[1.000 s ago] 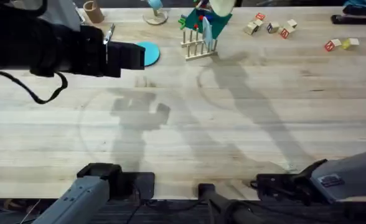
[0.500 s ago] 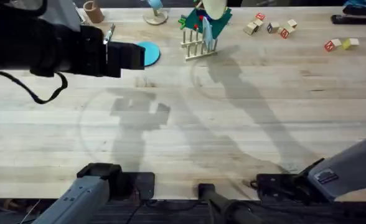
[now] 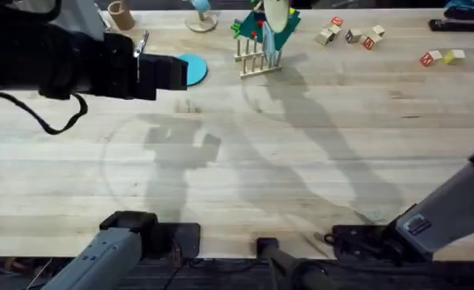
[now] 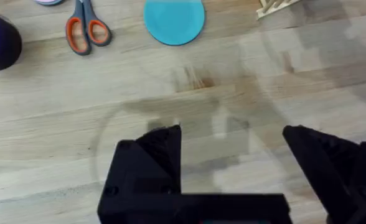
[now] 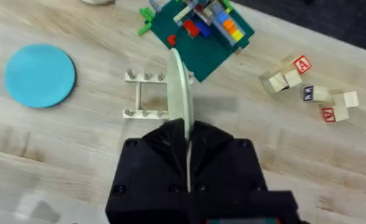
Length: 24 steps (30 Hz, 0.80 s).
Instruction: Pick up the plates from the table one by one and place each into a slot on the dish rack.
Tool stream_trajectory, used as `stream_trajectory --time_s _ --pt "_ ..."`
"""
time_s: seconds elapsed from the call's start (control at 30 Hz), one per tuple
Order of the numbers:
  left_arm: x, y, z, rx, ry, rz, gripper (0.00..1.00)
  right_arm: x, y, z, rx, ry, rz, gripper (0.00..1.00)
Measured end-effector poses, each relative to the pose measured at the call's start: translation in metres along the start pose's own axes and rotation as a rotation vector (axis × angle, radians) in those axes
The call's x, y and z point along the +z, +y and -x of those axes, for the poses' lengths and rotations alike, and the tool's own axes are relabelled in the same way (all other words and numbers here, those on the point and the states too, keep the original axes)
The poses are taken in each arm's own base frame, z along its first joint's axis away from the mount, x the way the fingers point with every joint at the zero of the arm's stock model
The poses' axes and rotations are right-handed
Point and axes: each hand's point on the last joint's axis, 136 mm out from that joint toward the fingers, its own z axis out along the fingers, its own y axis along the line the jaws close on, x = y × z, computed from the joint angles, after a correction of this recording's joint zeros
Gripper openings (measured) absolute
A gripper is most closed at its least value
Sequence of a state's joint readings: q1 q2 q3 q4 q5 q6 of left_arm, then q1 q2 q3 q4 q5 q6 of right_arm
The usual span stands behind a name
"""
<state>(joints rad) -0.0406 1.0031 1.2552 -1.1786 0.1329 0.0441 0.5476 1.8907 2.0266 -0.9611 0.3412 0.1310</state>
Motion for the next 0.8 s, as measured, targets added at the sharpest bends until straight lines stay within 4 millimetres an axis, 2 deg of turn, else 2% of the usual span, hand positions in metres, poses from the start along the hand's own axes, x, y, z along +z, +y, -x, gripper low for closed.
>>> stream_trajectory --time_s 0.2,0.5,0.8 --pt "0.000 0.000 0.000 0.000 0.000 0.000 0.995 0.022 0.006 -0.009 -0.011 0.046 -0.007 0.030" --pt "0.000 0.000 0.000 0.000 0.000 0.000 0.995 0.029 0.008 -0.008 -0.010 0.042 -0.008 0.030" --pt "0.000 0.000 -0.002 -0.001 0.009 0.000 0.995 0.061 0.019 -0.019 -0.030 0.091 -0.012 0.030"
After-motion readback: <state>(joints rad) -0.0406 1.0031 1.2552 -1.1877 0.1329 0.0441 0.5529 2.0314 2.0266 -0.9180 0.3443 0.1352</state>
